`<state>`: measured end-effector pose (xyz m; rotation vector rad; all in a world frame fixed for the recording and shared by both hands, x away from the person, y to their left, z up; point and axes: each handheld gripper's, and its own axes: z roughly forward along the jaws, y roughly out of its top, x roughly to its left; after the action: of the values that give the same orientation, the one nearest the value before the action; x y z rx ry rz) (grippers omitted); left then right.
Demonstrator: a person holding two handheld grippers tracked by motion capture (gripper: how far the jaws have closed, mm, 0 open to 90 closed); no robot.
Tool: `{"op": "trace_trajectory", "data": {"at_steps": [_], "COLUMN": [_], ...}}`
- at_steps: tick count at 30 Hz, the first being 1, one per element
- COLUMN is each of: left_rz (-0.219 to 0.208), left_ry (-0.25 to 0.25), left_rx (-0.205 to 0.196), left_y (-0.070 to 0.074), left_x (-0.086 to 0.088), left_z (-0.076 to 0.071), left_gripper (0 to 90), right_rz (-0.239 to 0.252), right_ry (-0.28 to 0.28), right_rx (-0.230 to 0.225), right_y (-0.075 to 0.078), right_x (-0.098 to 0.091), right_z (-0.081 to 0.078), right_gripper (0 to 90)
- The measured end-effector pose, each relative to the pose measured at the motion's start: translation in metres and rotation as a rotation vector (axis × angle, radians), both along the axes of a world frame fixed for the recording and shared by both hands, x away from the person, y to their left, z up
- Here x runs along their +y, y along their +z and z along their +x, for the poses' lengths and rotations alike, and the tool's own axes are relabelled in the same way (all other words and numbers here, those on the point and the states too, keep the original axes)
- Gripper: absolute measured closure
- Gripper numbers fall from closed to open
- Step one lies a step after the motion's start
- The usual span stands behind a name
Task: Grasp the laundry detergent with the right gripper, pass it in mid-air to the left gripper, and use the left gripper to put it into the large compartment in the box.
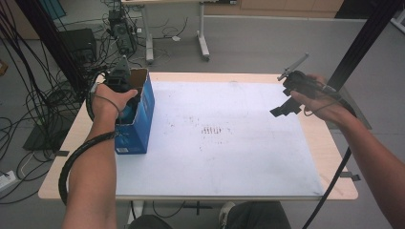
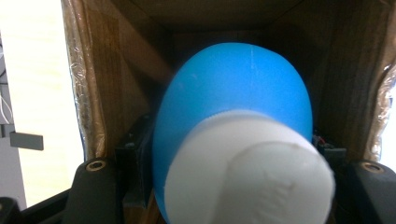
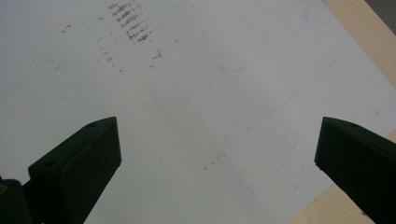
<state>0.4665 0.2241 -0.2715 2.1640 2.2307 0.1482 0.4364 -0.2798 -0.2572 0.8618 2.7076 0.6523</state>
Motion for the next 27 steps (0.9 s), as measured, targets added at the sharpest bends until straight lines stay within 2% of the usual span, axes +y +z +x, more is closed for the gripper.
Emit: {"op": "trace_trajectory", "data": {"at_steps": [12,18,27], "left_rz": [0.006,0.007,0.045], "left_ry": [-0.004,-0.009,-0.033], "left_rx": [-0.007,-0.022,-0.012], "left_y": [0.005,0.016,0.027], "left_x": [0.001,0.000,-0.006], "left_z": [-0.001,-0.003,-0.006], "left_gripper": [32.5,30.9,30.4], "right_rz": [0.002,0.005,0.014], "right_ry": [0.005,0.005,0.013], "right_rx": [-0.003,-0.004,-0.004], "right_y": [0.000,0.000,-0.002], "right_x": [0.000,0.001,0.004], "right_z": [0.000,-0.001,-0.001], "right_gripper": [0.4,0.4,0.4]}}
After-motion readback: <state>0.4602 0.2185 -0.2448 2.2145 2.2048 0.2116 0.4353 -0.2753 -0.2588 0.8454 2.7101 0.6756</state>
